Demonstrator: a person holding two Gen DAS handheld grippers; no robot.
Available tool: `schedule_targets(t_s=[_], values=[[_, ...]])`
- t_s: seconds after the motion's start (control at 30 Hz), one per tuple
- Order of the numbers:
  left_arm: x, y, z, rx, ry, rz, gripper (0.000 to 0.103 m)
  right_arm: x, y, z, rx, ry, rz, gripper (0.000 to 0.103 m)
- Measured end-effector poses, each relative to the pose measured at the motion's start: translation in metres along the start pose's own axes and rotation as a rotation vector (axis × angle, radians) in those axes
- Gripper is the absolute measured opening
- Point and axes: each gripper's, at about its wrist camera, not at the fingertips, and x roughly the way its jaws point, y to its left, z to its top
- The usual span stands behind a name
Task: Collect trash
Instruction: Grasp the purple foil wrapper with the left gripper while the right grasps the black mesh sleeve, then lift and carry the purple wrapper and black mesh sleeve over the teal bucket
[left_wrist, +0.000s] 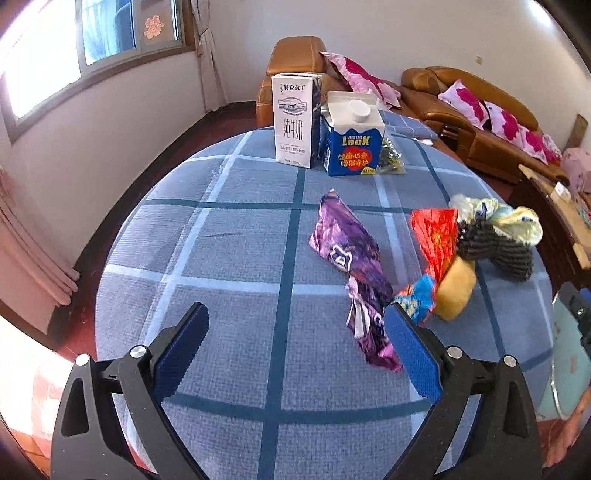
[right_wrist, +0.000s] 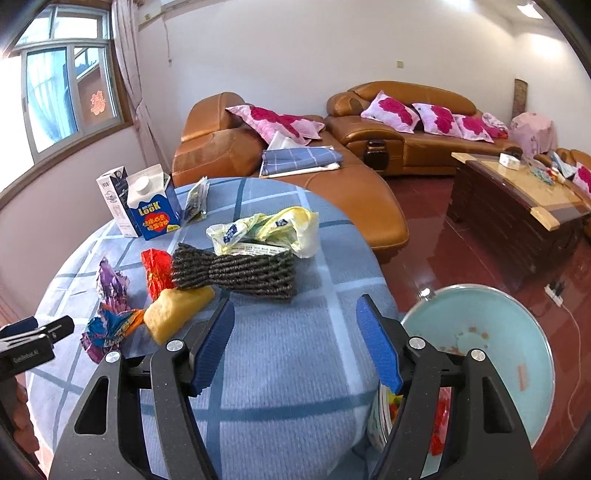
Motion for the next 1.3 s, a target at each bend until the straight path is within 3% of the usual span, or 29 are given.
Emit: schedule_targets(t_s=[0.17,0.33,0.5,0.7,0.8,0.93,1.0,1.03,1.1,1.23,1.3], values=[[0.009,-0.005,0.008,-0.006,0.010,-0.037,0.094,0.007,0.000,0.000,0.005,0.013,0.005,0.068],[0.028,-0.006,0.029,-0.008,0.019,-0.014,0.092,0.007,-0.001,0.002,0.002,-0.004,-0.007,0.068],[0.054,-0.014,0.042,-0.007,0.064,-0.009,0.085,0.016,-0.007,0.009,0.000,0.006,-0.009,0.068],[0.085,-0.024,0.050,-0.008,0.141,-0.050,0.079,0.038,-0.007,0.024,0.014,0.030,0.045,0.068],[0.098,-0.026,0.046,-0.004,0.173,-0.065,0.069,0.052,-0.005,0.030,0.023,0.044,0.064,0.068],[0.098,-0.027,0.044,0.038,0.132,-0.031,0.050,0.077,0.001,0.033,0.022,0.104,0.095,0.068],[0.098,-0.020,0.045,0.022,0.128,-0.049,0.042,0.088,0.007,0.031,0.011,0.130,0.111,0.056],[0.098,-0.017,0.045,0.015,0.128,-0.053,0.040,0.091,0.008,0.030,0.008,0.144,0.130,0.044],[0.097,-0.008,0.046,-0.007,0.128,-0.049,0.036,0.092,0.011,0.027,0.003,0.146,0.139,0.040],[0.090,0.007,0.047,-0.035,0.108,-0.037,0.030,0.086,0.013,0.026,-0.014,0.142,0.157,0.019],[0.081,0.013,0.048,-0.044,0.085,-0.026,0.029,0.079,0.013,0.025,-0.013,0.135,0.170,0.017]])
